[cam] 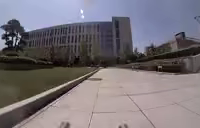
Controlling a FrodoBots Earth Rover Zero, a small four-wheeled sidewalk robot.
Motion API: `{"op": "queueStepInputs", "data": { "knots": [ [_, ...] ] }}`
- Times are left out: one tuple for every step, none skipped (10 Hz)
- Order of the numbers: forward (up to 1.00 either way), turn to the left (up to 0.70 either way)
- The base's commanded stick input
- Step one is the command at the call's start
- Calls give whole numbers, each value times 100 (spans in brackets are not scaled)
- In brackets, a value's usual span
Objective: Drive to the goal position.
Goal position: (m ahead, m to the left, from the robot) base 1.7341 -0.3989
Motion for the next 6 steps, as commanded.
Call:
{"op": "queueStepInputs", "data": {
  "knots": [
    [70,-1],
    [70,-3],
    [70,-2],
    [70,-2],
    [70,-2],
    [70,-2]
  ]
}}
